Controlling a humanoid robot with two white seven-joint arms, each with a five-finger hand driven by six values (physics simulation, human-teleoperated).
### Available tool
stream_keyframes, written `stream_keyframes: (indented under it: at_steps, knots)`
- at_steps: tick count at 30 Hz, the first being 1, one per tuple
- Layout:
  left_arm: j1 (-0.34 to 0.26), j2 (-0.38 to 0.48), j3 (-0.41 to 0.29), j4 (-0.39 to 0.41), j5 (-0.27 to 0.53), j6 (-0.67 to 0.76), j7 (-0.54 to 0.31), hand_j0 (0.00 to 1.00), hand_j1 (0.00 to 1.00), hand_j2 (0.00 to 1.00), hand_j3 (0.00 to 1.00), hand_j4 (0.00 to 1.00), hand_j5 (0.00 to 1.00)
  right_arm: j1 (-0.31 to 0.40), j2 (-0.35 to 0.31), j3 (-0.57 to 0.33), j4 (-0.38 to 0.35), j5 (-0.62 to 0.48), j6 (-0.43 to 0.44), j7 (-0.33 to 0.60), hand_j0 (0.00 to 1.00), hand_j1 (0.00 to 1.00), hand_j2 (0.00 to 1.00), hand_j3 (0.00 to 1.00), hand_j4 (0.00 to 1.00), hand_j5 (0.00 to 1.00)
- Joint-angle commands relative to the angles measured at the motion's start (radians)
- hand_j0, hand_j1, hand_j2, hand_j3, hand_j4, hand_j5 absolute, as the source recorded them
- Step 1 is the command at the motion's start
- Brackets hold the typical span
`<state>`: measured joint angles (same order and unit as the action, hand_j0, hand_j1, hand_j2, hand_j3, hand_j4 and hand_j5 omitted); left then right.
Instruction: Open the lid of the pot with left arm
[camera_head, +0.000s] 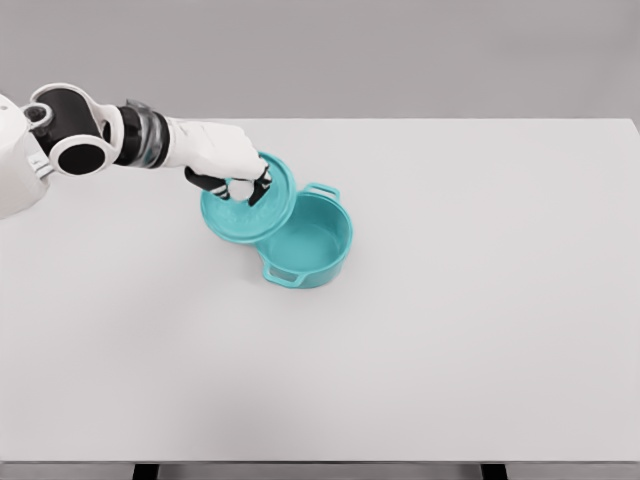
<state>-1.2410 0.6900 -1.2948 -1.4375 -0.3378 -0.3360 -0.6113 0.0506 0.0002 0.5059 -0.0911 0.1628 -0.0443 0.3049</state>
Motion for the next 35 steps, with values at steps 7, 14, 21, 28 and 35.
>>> stream_keyframes:
  at_steps: [7,14,21,28,35]
  knots:
    - [0.003,0.046,-0.012,0.091,-0.082,0.000,0.000,0.41,0.41,0.41,0.41,0.41,0.41,0.000,0.000,0.000,0.001,0.000,0.000,0.000,1.00,1.00,1.00,1.00,1.00,1.00]
    - [0.014,0.045,-0.014,0.112,-0.093,0.002,0.000,0.71,0.71,0.71,0.71,0.71,0.71,0.000,0.000,0.000,0.001,0.000,0.000,0.000,1.00,1.00,1.00,1.00,1.00,1.00]
    - [0.020,0.045,-0.014,0.132,-0.093,0.002,0.000,0.87,0.87,0.87,0.87,0.87,0.87,0.000,0.000,0.000,0.001,0.000,0.000,0.000,1.00,1.00,1.00,1.00,1.00,1.00]
    - [0.015,0.051,-0.004,0.368,-0.083,0.002,0.000,1.00,1.00,1.00,1.00,1.00,1.00,0.000,0.000,0.000,0.001,0.000,0.000,0.000,1.00,1.00,1.00,1.00,1.00,1.00]
    - [0.014,0.051,-0.001,0.525,-0.084,-0.001,0.000,1.00,1.00,1.00,1.00,1.00,1.00,0.000,0.000,0.000,0.001,0.000,0.000,0.000,1.00,1.00,1.00,1.00,1.00,1.00]
